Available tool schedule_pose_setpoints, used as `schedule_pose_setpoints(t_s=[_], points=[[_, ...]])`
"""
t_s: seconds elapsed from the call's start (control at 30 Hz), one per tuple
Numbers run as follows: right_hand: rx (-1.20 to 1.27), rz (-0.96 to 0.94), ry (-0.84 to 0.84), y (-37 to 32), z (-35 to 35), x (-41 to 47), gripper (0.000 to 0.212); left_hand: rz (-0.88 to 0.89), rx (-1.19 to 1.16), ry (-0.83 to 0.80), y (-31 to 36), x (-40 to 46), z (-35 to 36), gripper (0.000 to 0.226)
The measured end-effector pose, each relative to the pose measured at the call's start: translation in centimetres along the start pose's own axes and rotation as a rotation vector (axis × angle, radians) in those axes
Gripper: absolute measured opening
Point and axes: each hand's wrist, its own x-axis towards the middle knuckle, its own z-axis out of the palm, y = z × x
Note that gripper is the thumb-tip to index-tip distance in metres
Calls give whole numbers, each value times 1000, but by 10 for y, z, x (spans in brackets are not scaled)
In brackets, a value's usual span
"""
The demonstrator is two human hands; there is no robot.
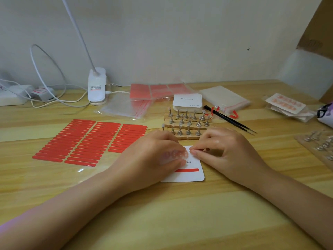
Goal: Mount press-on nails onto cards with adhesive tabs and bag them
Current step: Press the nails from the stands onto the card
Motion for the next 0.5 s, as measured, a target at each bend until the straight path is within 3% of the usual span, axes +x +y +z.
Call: schedule_pose_setpoints(t_s=[0.5], points=[[6, 19, -84, -2, -2, 0, 16, -19, -17, -22, -1, -1, 0, 25]])
